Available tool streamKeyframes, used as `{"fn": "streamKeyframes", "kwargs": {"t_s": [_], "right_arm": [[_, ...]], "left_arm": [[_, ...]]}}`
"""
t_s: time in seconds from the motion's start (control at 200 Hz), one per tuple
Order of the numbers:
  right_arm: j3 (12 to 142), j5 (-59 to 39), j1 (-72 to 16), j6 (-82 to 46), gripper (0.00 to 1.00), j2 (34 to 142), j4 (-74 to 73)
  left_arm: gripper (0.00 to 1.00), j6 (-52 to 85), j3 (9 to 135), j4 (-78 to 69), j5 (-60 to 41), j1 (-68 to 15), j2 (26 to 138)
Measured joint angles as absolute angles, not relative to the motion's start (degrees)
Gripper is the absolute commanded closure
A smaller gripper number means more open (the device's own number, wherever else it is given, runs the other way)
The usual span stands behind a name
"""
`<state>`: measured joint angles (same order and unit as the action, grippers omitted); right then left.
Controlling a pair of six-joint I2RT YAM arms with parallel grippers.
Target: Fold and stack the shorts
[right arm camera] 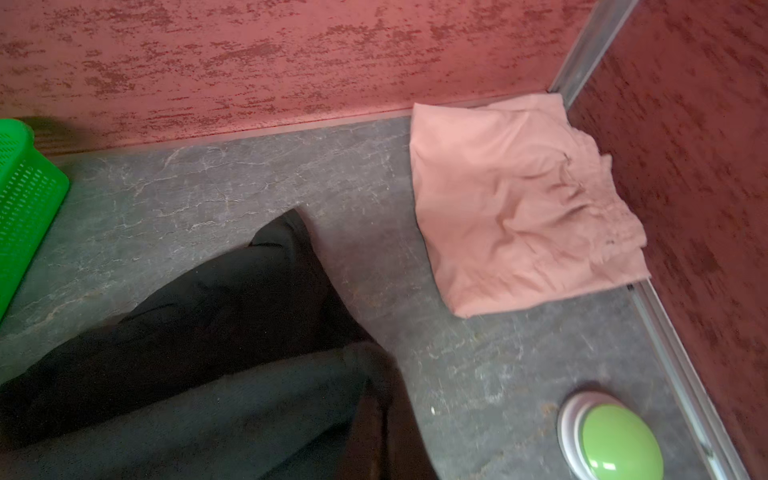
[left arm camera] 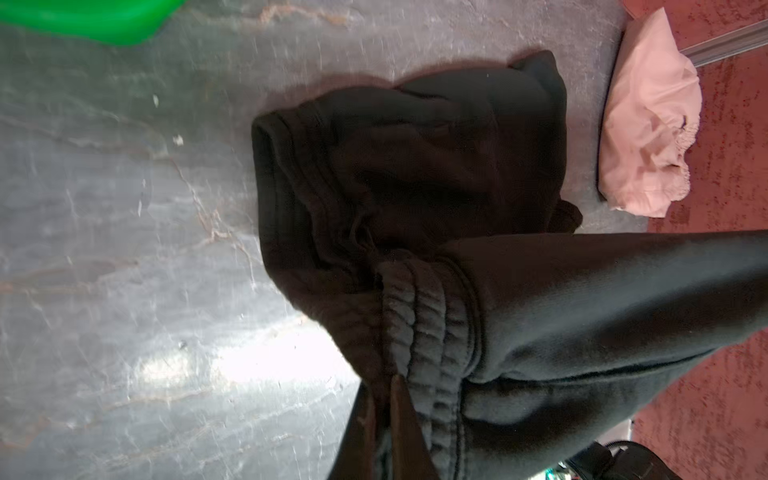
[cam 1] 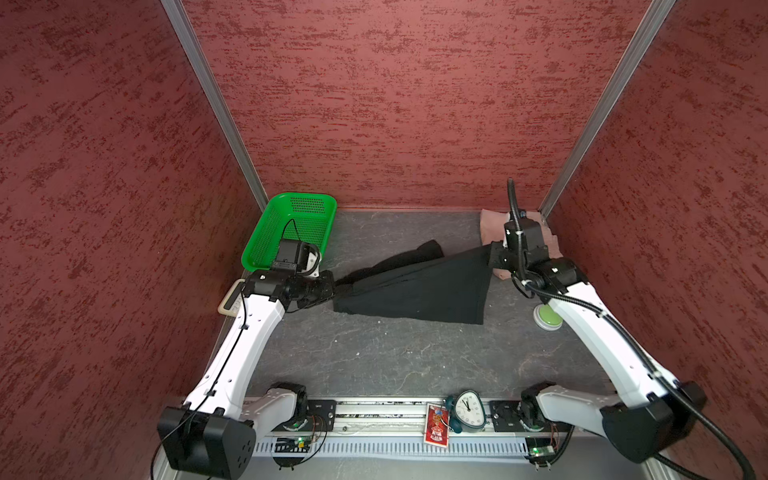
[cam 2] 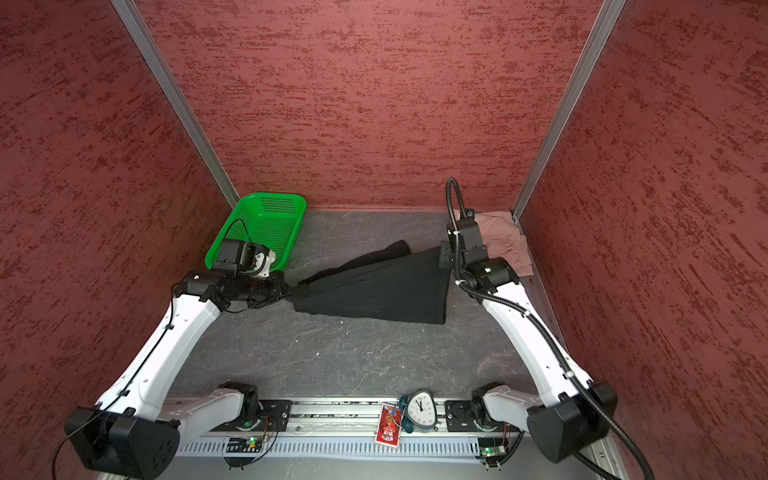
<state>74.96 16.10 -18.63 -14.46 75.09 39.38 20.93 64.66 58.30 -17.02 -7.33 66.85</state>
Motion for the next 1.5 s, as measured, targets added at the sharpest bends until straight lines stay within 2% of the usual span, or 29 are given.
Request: {"fn": "streamKeyframes", "kwargs": {"t_s": [0.441, 0.616, 0.656, 0.721, 0.746, 0.751, 0.771, 0.781, 0.902, 0.982, 1.127, 1.227, 1.267, 1.393, 1.498], "right_arm": [[93.17, 8.34, -14.72, -4.8, 1.0, 102.04, 36.36], [100.49, 6.57, -13.85, -3.51, 1.0, 112.12, 36.34], [102.19, 6.04, -13.69, -3.36, 1.0, 114.43, 36.38], [104.92, 5.34, -13.56, -3.03, 0.79, 118.08, 36.4], [105.93, 5.17, -13.52, -3.03, 0.73, 119.39, 36.38], [106.08, 5.17, -13.52, -2.94, 0.72, 119.55, 36.38], [106.94, 5.1, -13.45, -2.85, 0.65, 120.68, 36.32], [107.24, 5.08, -13.43, -3.16, 0.62, 121.05, 36.34], [111.35, 4.47, -12.84, -2.87, 0.37, 125.62, 36.71], [111.66, 3.77, -12.64, -3.46, 0.29, 126.13, 36.84], [105.8, 1.48, -12.53, -4.51, 0.28, 121.62, 34.57], [96.18, -1.43, -12.53, -6.79, 0.36, 113.82, 31.62], [92.51, -2.87, -12.53, -7.84, 0.4, 110.63, 30.44], [79.81, -7.99, -13.28, -11.88, 0.63, 100.71, 23.77], [71.29, -12.32, -14.2, -15.99, 0.71, 97.54, 17.41]], "left_arm": [[1.0, 15.75, 71.31, 54.19, -17.93, -1.8, 86.28], [0.92, 14.74, 74.02, 52.47, -17.98, -1.3, 92.05], [0.82, 14.61, 74.37, 51.96, -18.0, -1.1, 93.14], [0.65, 14.26, 74.63, 51.07, -17.98, -0.67, 94.72], [0.45, 13.58, 74.65, 50.72, -17.96, -0.45, 95.29], [0.4, 13.96, 74.7, 50.68, -17.91, -0.38, 95.42], [0.06, 13.54, 74.72, 50.41, -17.87, -0.16, 95.79], [0.01, 13.63, 74.78, 50.3, -17.74, -0.03, 96.03], [0.01, 13.67, 75.26, 49.01, -17.72, 1.17, 97.8], [0.01, 14.31, 76.18, 48.56, -17.91, 1.63, 97.8], [0.01, 15.0, 78.24, 47.55, -16.99, 1.72, 95.64], [0.01, 15.16, 79.55, 47.97, -13.76, 1.87, 91.85], [0.01, 15.14, 80.42, 48.53, -12.29, 2.02, 90.52], [0.0, 15.03, 83.26, 49.45, -7.99, 1.8, 87.2], [0.01, 14.63, 81.19, 45.54, -9.58, -1.76, 84.55]]}}
